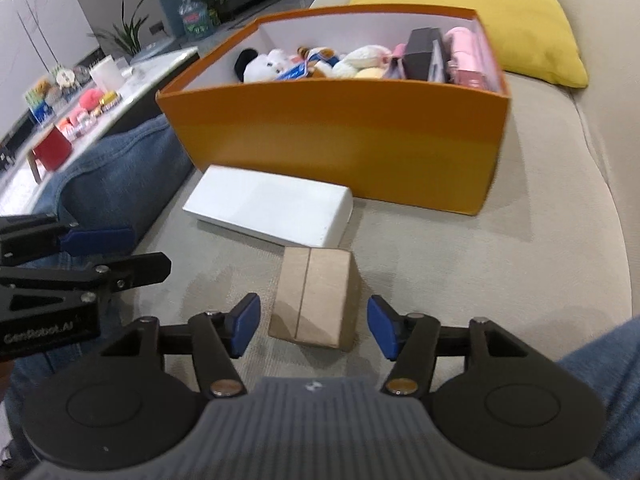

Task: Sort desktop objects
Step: 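Withdraw both tools from the orange box toward the white box and cardboard cube, then grasp the white box with the left tool while the right tool grasps the cardboard cube, then lift and carry the white box and cardboard cube over the orange box, then lower the white box and cardboard cube into the orange box and open both tools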

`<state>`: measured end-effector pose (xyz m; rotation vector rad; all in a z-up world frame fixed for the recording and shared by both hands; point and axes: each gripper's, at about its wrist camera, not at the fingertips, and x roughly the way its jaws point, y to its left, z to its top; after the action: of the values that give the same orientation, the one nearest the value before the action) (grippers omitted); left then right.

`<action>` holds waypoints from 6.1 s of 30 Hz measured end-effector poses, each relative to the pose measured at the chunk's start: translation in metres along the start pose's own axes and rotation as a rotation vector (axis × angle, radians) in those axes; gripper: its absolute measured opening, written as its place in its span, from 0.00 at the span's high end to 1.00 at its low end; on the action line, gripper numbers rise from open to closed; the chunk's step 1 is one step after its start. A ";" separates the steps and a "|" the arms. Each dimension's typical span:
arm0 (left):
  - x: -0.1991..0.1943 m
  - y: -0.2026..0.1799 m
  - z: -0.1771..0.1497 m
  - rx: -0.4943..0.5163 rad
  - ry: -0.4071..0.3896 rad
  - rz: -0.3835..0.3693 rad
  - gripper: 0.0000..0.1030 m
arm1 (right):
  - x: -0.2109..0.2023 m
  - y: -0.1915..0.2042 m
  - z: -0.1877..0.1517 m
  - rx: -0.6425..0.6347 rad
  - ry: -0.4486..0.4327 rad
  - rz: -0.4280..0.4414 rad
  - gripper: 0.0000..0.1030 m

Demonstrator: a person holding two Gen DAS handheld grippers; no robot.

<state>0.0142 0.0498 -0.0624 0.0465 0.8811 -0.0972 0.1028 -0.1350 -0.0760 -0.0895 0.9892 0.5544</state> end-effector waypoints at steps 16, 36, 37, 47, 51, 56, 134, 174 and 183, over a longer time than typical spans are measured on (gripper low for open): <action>0.048 -0.040 0.006 0.491 0.002 0.096 0.50 | -0.011 -0.029 0.009 0.008 -0.003 -0.098 0.51; 0.127 -0.083 -0.040 1.318 0.065 0.334 0.43 | -0.015 -0.081 0.017 0.092 -0.055 -0.160 0.51; 0.131 -0.083 -0.040 1.329 0.067 0.339 0.44 | -0.015 -0.080 0.016 0.089 -0.057 -0.160 0.51; 0.127 -0.081 -0.039 1.290 0.073 0.327 0.60 | -0.016 -0.085 0.016 0.109 -0.064 -0.142 0.51; 0.110 -0.078 -0.024 1.197 0.113 0.241 0.66 | -0.017 -0.085 0.015 0.110 -0.066 -0.144 0.51; 0.085 -0.072 0.010 1.034 0.238 0.005 0.69 | -0.017 -0.086 0.015 0.112 -0.067 -0.144 0.51; 0.133 -0.010 0.195 1.211 0.430 -0.287 0.69 | -0.031 -0.091 0.211 0.106 -0.149 0.197 0.51; 0.136 0.020 0.193 1.000 0.282 -0.354 0.70 | 0.052 -0.044 0.197 0.107 0.111 -0.076 0.51; 0.109 0.029 0.190 0.773 0.145 -0.251 0.70 | 0.064 -0.035 0.193 0.095 0.138 -0.141 0.51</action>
<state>0.2323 0.0565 -0.0255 0.6712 0.9480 -0.6727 0.2946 -0.0784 -0.0267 -0.1133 1.1328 0.3751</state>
